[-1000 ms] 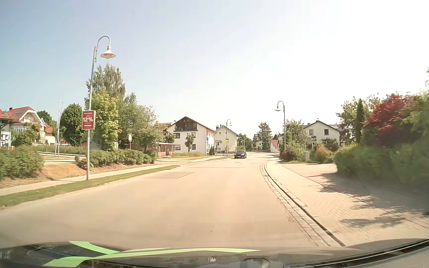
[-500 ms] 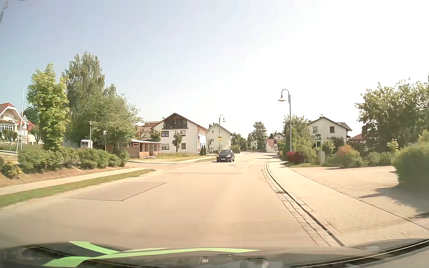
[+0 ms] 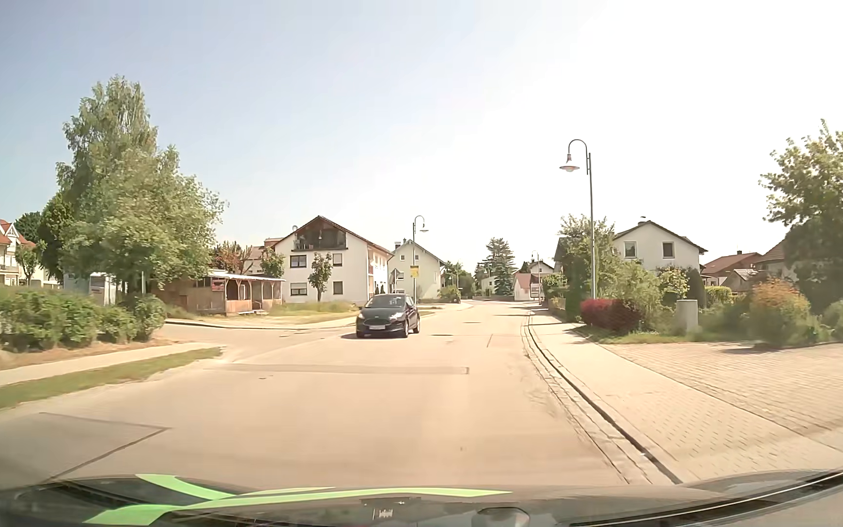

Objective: Follow the waypoints while adhering to traffic rules and regulations

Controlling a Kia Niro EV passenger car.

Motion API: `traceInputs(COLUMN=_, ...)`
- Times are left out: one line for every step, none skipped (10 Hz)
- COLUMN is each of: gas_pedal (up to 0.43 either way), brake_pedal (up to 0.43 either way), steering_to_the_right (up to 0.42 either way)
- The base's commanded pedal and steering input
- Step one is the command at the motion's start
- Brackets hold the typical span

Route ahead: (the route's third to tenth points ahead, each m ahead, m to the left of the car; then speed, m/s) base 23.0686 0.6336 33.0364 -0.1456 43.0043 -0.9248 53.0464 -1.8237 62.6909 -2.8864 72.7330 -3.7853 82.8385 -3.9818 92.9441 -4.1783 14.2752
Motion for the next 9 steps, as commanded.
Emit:
traceInputs(gas_pedal=0.059, brake_pedal=0.0, steering_to_the_right=0.01)
traceInputs(gas_pedal=0.059, brake_pedal=0.0, steering_to_the_right=0.018)
traceInputs(gas_pedal=0.059, brake_pedal=0.0, steering_to_the_right=0.021)
traceInputs(gas_pedal=0.059, brake_pedal=0.0, steering_to_the_right=0.02)
traceInputs(gas_pedal=0.059, brake_pedal=0.0, steering_to_the_right=0.019)
traceInputs(gas_pedal=0.059, brake_pedal=0.0, steering_to_the_right=0.018)
traceInputs(gas_pedal=0.059, brake_pedal=0.0, steering_to_the_right=0.017)
traceInputs(gas_pedal=0.067, brake_pedal=0.0, steering_to_the_right=0.017)
traceInputs(gas_pedal=0.067, brake_pedal=0.0, steering_to_the_right=0.018)
